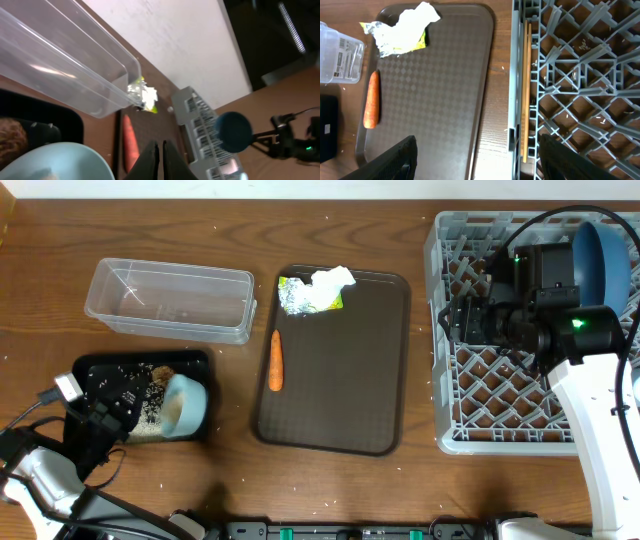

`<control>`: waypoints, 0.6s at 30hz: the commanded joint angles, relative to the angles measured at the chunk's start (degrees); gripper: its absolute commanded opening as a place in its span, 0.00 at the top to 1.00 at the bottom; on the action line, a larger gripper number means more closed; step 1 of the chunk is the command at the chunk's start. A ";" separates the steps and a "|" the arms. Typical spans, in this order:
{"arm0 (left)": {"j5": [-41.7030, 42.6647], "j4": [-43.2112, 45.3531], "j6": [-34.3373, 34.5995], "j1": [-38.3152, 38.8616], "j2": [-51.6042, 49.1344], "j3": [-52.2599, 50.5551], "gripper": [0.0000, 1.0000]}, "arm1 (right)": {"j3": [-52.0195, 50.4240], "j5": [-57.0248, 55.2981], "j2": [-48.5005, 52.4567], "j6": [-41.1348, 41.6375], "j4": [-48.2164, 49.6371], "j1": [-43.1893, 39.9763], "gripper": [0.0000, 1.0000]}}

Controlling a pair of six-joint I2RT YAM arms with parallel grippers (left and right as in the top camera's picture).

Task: Sort waste into correct bins and load items into the dishwasher rack
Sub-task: 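Tip the bowl with the left gripper to pour rice onto the black tray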

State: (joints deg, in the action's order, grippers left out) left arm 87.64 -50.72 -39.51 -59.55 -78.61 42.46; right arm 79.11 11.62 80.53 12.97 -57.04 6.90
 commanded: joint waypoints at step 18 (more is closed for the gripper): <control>-17.38 -6.23 7.41 8.83 4.85 6.38 0.78 | 0.66 2.12 0.37 -0.35 -0.52 1.22 0.25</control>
State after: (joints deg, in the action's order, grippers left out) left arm 79.61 -56.84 -38.79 -53.43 -76.99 44.31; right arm 79.11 12.34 80.53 12.97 -58.22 7.29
